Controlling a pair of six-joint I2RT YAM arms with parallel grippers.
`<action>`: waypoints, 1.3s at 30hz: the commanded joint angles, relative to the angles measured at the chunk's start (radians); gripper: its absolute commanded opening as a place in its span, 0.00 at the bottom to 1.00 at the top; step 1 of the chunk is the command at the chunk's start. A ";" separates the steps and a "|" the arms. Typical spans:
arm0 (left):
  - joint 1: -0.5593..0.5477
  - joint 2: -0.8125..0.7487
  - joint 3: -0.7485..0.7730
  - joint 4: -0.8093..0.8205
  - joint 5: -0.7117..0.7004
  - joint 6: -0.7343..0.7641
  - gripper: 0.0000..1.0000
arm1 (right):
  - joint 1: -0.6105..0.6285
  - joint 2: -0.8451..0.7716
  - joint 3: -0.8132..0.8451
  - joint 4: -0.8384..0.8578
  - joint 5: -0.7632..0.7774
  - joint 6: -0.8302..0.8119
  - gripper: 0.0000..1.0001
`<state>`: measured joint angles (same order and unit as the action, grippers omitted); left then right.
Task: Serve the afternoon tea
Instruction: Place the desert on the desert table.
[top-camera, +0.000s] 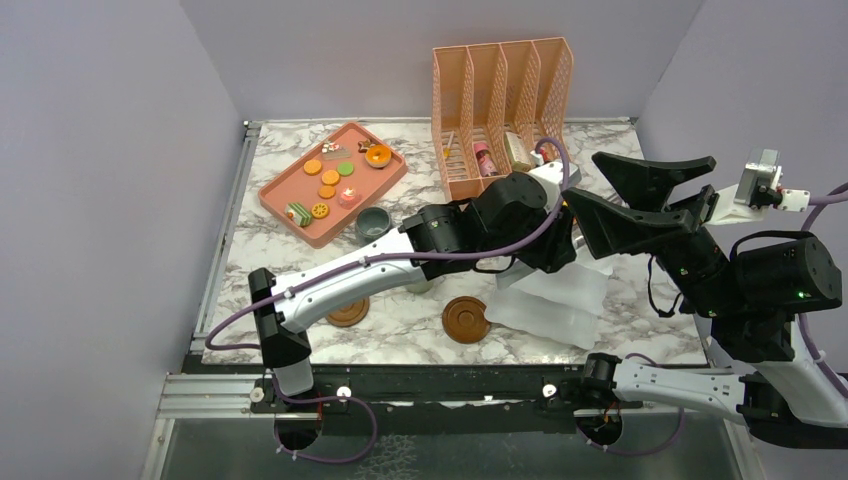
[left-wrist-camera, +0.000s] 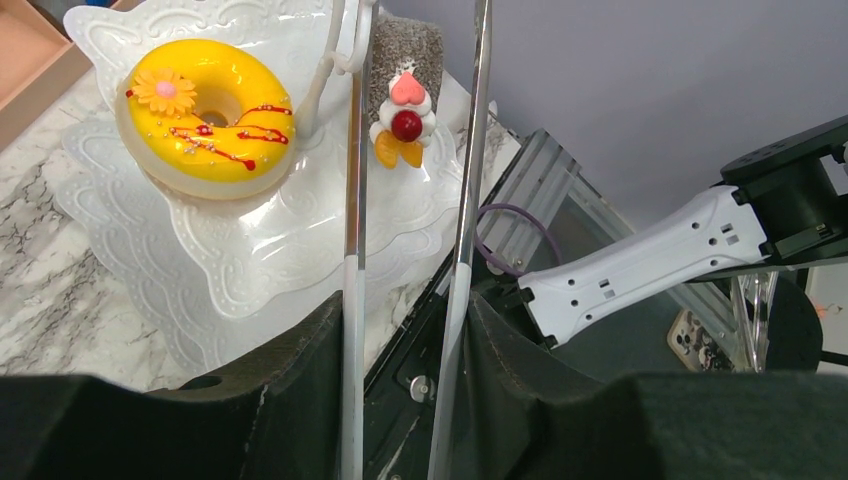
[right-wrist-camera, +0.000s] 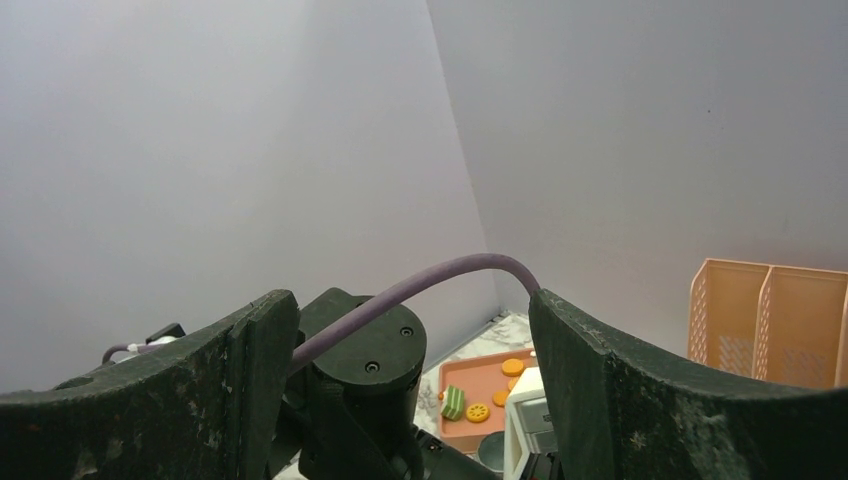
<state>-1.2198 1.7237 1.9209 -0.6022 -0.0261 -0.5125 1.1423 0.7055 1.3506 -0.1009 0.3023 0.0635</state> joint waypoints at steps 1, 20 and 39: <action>-0.008 0.018 0.063 0.030 -0.011 0.021 0.43 | -0.001 -0.016 -0.004 0.006 0.021 -0.007 0.90; -0.009 0.033 0.149 0.088 0.012 0.034 0.42 | -0.001 -0.031 -0.007 0.001 0.023 0.000 0.90; -0.007 -0.082 0.068 0.128 -0.212 0.070 0.41 | -0.001 -0.031 -0.007 0.013 0.015 0.005 0.90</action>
<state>-1.2198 1.7237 2.0247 -0.5388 -0.1230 -0.4629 1.1423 0.6815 1.3460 -0.1017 0.3061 0.0639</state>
